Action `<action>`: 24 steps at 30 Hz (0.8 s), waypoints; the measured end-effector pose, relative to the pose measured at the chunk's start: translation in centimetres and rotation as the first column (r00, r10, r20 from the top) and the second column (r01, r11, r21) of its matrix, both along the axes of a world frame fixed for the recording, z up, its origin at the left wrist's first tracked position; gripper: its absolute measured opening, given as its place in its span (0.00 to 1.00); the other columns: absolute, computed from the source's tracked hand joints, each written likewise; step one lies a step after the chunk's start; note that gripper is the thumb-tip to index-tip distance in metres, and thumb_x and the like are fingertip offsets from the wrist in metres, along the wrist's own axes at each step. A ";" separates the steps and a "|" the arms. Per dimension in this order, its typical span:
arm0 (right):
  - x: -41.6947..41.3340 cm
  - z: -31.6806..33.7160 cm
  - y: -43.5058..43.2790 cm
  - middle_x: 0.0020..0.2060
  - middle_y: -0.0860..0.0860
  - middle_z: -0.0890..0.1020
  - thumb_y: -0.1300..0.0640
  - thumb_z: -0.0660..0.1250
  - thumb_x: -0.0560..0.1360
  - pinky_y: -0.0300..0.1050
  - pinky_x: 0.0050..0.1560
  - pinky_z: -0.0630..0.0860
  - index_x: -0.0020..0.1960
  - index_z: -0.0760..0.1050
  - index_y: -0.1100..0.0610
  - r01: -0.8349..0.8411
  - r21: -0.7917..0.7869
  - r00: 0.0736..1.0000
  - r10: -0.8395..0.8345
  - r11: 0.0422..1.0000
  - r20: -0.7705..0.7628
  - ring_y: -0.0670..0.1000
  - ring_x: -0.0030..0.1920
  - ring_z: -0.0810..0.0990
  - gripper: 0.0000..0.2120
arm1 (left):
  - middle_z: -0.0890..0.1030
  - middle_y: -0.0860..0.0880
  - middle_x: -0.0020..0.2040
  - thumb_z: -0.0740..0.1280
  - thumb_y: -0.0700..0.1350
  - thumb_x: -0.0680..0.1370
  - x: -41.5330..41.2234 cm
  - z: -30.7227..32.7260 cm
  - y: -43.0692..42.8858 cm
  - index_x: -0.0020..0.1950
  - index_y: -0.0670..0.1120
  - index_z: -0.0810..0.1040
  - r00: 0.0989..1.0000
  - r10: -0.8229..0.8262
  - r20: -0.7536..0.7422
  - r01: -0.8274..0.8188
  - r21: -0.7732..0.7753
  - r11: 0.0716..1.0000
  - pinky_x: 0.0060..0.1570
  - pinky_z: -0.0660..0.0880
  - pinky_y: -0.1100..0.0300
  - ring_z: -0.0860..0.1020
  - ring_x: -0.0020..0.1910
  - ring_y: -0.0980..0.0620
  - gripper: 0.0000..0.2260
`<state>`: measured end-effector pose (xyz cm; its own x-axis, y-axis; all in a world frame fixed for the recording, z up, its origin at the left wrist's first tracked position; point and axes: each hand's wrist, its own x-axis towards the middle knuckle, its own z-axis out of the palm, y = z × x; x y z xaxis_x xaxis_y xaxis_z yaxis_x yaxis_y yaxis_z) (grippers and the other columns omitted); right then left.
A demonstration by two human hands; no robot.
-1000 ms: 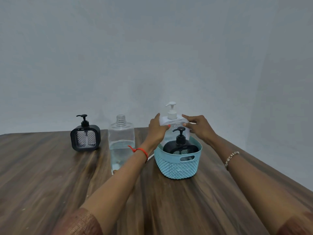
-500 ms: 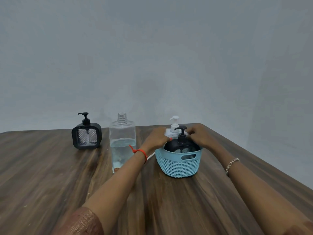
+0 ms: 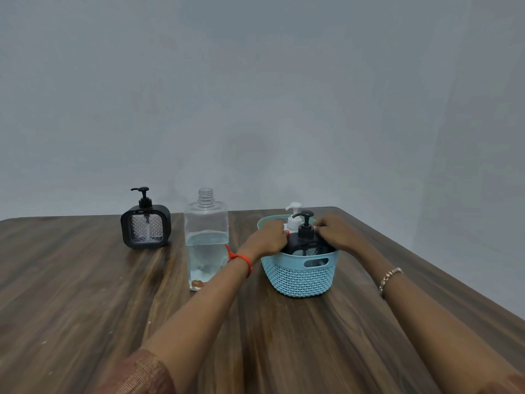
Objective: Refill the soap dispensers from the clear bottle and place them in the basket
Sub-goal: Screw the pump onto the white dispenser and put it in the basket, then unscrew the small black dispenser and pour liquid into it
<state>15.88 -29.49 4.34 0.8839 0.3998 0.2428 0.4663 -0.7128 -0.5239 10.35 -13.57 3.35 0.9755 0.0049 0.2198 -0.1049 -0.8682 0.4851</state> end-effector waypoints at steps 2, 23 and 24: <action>-0.2 0.0 0.3 0.29 0.56 0.70 0.64 0.57 0.76 0.43 0.34 0.62 0.36 0.72 0.73 0.039 0.075 0.999 -0.040 0.996 0.004 0.51 0.30 0.66 0.14 | 0.76 0.32 0.54 0.54 0.41 0.81 0.1 -0.5 0.1 0.44 0.35 0.71 1.000 0.005 0.021 -0.004 -0.039 0.999 0.44 0.62 0.59 0.74 0.52 0.38 0.12; -14.2 8.1 20.4 0.47 0.55 0.82 0.65 0.60 0.76 0.32 0.45 0.71 0.52 0.78 0.64 -0.465 0.568 0.786 0.022 0.679 0.617 0.49 0.47 0.78 0.09 | 0.81 0.49 0.50 0.63 0.41 0.78 -14.1 5.9 15.0 0.53 0.42 0.79 0.509 0.494 0.705 -0.021 -0.564 0.826 0.47 0.75 0.66 0.78 0.48 0.54 0.08; -14.4 7.4 21.9 0.48 0.56 0.82 0.65 0.60 0.76 0.37 0.48 0.72 0.53 0.77 0.64 -0.460 0.565 0.802 0.048 0.685 0.595 0.50 0.48 0.78 0.09 | 0.80 0.48 0.52 0.63 0.41 0.78 -14.1 5.1 16.3 0.55 0.41 0.78 0.529 0.524 0.668 -0.041 -0.596 0.802 0.49 0.76 0.62 0.78 0.50 0.52 0.08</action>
